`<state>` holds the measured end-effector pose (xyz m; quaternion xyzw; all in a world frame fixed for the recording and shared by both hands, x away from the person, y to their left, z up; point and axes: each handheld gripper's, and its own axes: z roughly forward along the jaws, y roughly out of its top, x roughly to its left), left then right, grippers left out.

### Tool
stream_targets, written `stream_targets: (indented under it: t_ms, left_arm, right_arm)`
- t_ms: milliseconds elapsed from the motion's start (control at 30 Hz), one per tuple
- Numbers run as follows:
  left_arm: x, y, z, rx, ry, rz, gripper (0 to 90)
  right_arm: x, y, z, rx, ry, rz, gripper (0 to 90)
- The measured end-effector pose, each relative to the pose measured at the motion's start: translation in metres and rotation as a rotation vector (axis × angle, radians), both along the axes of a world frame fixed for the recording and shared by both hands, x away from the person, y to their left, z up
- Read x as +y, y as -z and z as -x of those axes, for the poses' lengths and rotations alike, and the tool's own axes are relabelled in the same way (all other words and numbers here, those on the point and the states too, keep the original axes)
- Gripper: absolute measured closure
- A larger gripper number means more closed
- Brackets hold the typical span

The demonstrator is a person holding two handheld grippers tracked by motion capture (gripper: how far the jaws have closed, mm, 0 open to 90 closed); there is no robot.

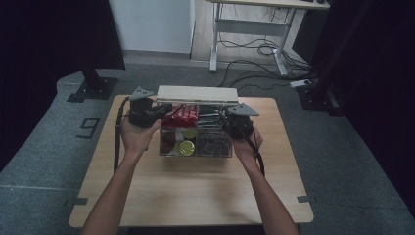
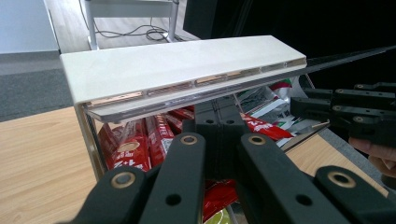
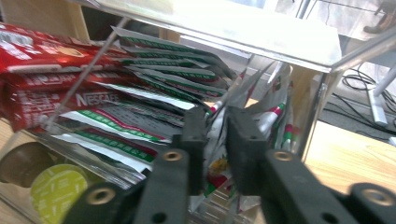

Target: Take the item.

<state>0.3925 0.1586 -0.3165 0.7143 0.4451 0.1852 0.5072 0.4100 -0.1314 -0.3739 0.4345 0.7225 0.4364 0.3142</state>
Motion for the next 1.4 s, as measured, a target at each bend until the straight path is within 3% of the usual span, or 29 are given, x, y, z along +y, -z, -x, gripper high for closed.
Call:
stream_targets:
  t_ms: [167,267,700,1400]
  left_arm:
    - [0.0,0.0,0.0,0.0,0.0,-0.001,90.0]
    - [0.0,0.0,0.0,-0.002,-0.001,0.0,90.0]
    - [0.0,-0.001,-0.001,-0.006,-0.007,0.01,90.0]
    - [0.001,-0.002,0.0,-0.012,-0.012,0.013,90.0]
  right_arm:
    - [-0.004,0.001,-0.001,0.009,0.008,-0.018,88.6]
    - [-0.01,-0.001,0.003,0.002,-0.007,-0.068,89.2]
    - [-0.033,-0.002,0.02,-0.026,-0.049,-0.2,89.4]
    - [-0.054,-0.002,0.044,-0.096,-0.072,-0.305,89.5]
